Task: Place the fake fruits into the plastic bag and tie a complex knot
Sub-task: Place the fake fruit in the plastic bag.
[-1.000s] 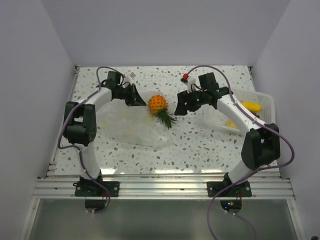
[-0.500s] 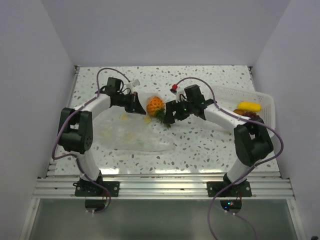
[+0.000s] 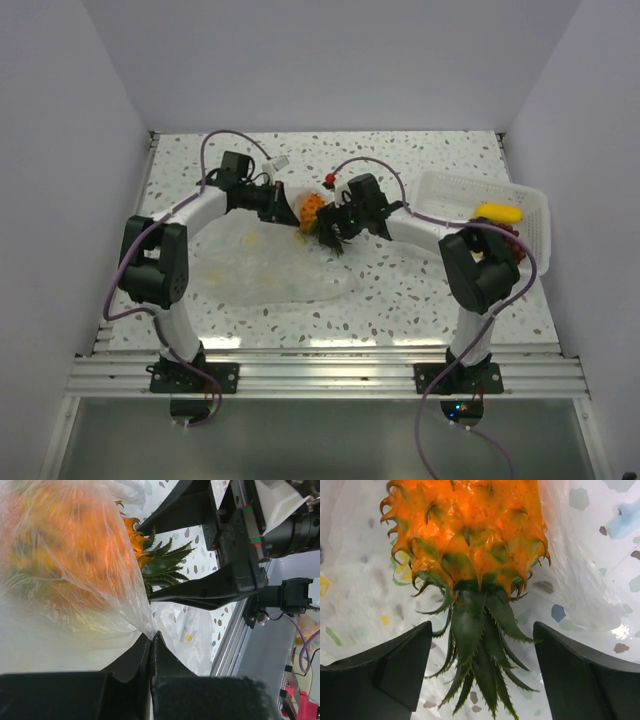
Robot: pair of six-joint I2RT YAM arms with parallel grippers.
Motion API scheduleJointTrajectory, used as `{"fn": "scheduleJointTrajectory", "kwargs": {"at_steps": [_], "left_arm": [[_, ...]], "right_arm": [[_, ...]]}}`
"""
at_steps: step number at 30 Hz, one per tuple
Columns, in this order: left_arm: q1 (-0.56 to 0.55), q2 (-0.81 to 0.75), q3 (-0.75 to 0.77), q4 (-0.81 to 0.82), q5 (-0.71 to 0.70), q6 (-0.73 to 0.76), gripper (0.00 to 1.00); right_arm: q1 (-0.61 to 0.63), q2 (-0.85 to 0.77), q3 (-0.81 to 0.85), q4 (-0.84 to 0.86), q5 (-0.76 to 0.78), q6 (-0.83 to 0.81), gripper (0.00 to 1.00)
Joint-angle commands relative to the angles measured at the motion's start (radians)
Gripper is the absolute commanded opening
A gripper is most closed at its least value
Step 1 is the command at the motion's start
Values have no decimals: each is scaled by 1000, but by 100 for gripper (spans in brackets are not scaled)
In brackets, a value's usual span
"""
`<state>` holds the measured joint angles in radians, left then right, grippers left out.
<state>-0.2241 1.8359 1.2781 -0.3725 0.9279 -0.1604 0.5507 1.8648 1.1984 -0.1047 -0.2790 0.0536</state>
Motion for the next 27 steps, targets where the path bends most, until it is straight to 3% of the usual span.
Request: {"fn": "scheduleJointTrajectory", "kwargs": {"at_steps": [1, 3, 4, 6, 7, 10, 18, 23, 26, 27], "left_arm": [[-21, -52, 43, 21, -34, 61, 0], [-21, -49, 53, 18, -35, 62, 0], [-21, -46, 59, 8, -35, 67, 0], [-21, -32, 82, -6, -31, 74, 0], [-21, -30, 87, -2, -23, 78, 0], [-21, -24, 96, 21, 9, 82, 0], [-21, 25, 145, 92, 178, 68, 0], [-20, 78, 207, 119, 257, 50, 0], [-23, 111, 201, 265, 334, -69, 0], [-23, 114, 190, 405, 365, -112, 0]], "right_arm": [[11, 45, 27, 80, 6, -5, 83], [9, 59, 17, 100, -44, 11, 67], [9, 63, 9, 135, -58, 14, 53], [9, 59, -17, 181, -107, 8, 37], [9, 51, -29, 197, -114, 3, 24], [9, 5, -63, 237, -176, -26, 3], [0, -88, -86, 300, -477, -84, 0], [-9, -104, 24, 41, -615, -243, 0], [-20, -84, 84, -85, -618, -316, 0], [-29, -78, 96, -105, -621, -345, 0]]}}
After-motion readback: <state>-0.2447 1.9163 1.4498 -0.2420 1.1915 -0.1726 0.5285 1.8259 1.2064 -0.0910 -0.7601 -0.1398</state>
